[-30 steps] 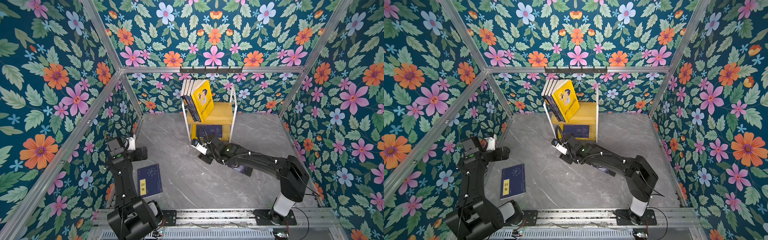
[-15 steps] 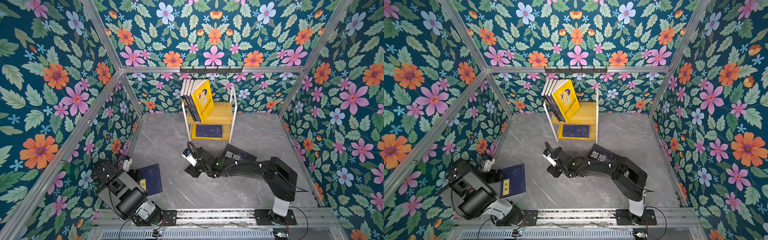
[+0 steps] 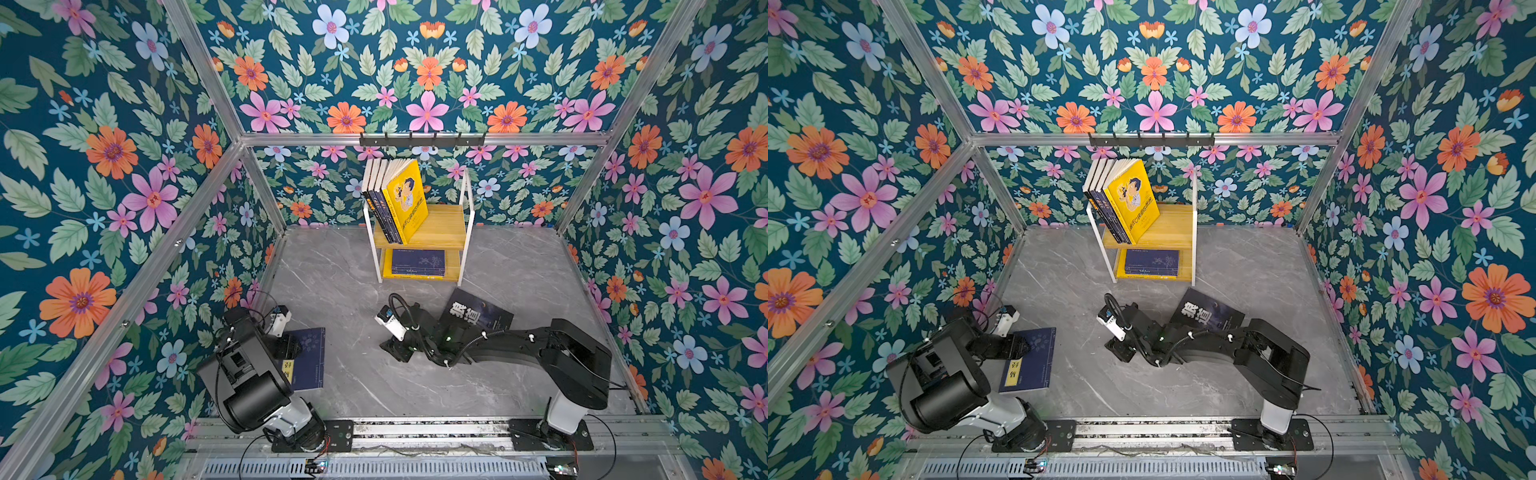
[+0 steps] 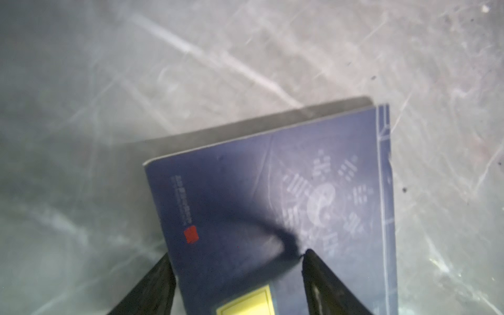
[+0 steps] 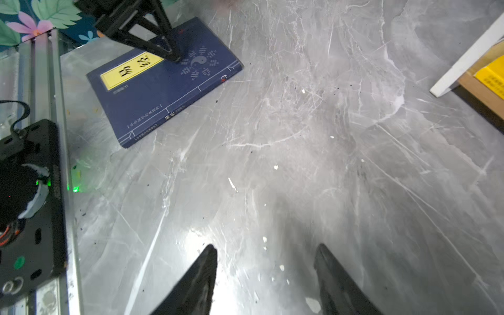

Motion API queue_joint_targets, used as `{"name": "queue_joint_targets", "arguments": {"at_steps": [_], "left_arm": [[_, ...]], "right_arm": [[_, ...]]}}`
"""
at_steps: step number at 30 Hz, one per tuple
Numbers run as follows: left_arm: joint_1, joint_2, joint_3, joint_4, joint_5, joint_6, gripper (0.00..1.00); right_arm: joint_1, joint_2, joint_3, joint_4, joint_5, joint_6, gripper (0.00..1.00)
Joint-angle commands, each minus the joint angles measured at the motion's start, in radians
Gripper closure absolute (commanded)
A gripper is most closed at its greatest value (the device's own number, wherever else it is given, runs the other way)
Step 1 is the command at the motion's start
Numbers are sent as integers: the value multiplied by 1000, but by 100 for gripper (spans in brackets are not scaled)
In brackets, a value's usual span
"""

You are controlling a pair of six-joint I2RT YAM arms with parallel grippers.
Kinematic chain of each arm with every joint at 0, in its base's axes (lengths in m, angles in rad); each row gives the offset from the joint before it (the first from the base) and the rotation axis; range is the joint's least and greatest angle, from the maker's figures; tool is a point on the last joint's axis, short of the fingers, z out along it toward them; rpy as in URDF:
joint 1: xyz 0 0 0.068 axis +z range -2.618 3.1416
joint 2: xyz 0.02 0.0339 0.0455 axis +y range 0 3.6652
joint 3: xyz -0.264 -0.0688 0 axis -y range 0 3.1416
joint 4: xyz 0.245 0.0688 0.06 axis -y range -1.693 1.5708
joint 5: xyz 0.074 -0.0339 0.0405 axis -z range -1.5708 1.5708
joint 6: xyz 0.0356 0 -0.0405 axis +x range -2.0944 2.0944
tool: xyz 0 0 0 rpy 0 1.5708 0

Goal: Stacking books/files
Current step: Rotate the book at the bottom-left of the table.

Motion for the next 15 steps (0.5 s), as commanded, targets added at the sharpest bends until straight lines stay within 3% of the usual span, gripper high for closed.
{"name": "queue_joint_targets", "arguments": {"at_steps": [1,7,15], "left_arm": [[-108,-5,-2,-42,-3,-102,28],[-291,17,35,-46,-49,-139,35],[-292,14,38,-126,-167,25,37]], "right_arm": [[7,-34,-66,127,-17,-109,41],[97,-1,-83,177,102,-380,40],[180,172,52,245,131,-563,39]]}}
